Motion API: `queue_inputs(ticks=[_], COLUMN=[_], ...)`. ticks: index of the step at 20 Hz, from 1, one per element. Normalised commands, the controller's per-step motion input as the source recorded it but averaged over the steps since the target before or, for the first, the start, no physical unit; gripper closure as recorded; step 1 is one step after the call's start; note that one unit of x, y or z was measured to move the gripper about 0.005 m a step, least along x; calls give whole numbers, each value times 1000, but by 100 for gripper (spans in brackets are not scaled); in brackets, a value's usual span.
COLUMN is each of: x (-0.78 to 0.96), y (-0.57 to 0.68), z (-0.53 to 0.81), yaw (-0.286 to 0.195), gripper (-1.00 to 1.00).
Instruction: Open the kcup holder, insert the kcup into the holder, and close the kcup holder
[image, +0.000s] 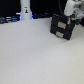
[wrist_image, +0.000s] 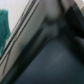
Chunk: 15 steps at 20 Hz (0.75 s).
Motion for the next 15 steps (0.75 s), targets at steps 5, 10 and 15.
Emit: queue_inputs(ticks=[5, 10, 15], x=[-439, 106, 136], y=[538, 207, 161], z=[145, 707, 757], yaw=[36, 13, 7], gripper=[-100, -100, -100])
